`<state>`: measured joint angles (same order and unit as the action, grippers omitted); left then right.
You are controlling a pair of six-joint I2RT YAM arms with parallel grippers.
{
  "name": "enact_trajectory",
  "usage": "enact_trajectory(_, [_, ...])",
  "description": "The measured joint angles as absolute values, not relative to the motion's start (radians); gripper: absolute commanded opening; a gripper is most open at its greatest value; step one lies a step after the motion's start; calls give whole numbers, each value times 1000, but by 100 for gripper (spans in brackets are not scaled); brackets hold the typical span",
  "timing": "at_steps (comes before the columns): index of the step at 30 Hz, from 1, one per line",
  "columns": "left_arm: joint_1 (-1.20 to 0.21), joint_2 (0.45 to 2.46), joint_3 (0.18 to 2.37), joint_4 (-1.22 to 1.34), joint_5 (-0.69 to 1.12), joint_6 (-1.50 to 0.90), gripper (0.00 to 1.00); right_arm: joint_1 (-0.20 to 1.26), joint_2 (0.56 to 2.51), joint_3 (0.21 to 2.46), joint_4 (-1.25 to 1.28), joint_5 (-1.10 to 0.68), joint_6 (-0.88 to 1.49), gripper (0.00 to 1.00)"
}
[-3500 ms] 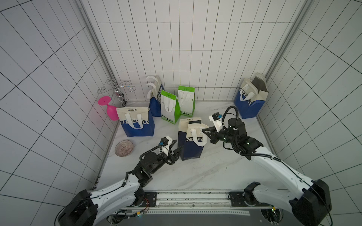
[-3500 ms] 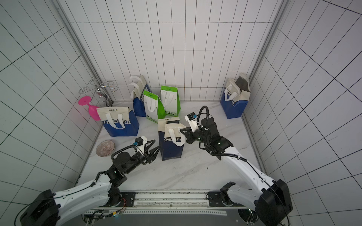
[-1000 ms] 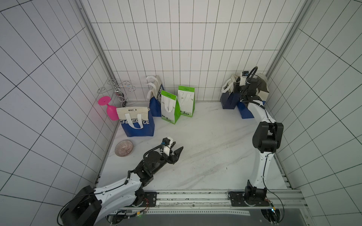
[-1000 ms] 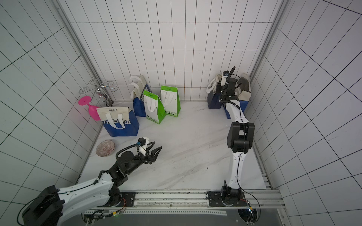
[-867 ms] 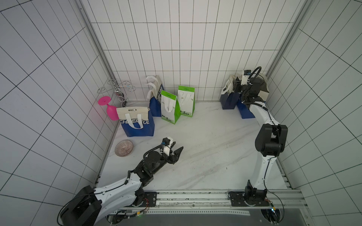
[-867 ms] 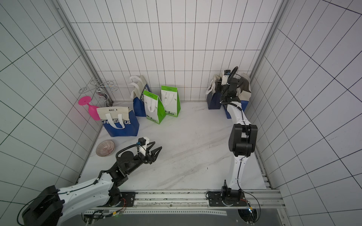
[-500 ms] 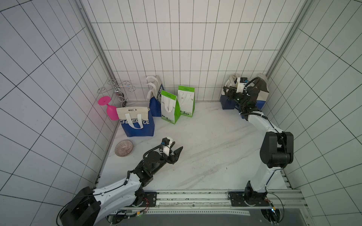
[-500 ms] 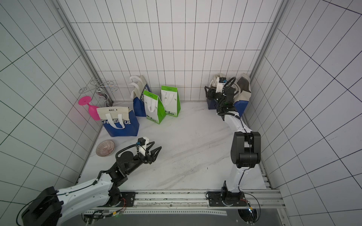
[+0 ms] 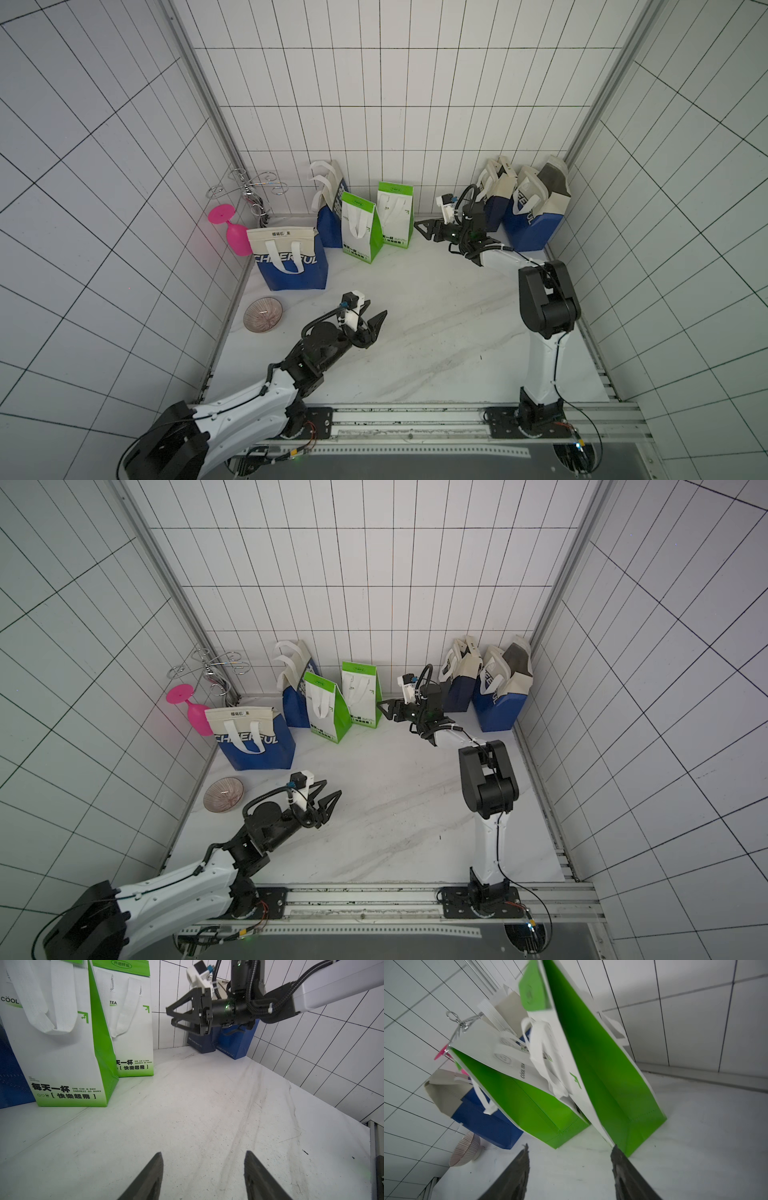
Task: Open the takeout bag
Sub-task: Move the takeout bag to the center of the board.
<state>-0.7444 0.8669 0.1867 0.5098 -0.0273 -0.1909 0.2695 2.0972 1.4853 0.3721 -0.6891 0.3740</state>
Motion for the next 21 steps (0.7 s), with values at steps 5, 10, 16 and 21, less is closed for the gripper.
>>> enact_trajectory(5, [-744, 867, 187, 509, -27, -191, 63, 279, 2206, 1602, 282, -696, 352, 62])
enact_trajectory(10, [-744, 867, 187, 509, -28, -191, 63, 292, 2277, 1751, 261, -712, 351, 61])
enact_trajectory(16, [-744, 871, 187, 509, -29, -191, 63, 306, 2321, 1869, 256, -724, 354, 53])
enact_trajectory(21, [-744, 876, 187, 509, -29, -191, 63, 309, 2355, 1947, 249, -738, 361, 26])
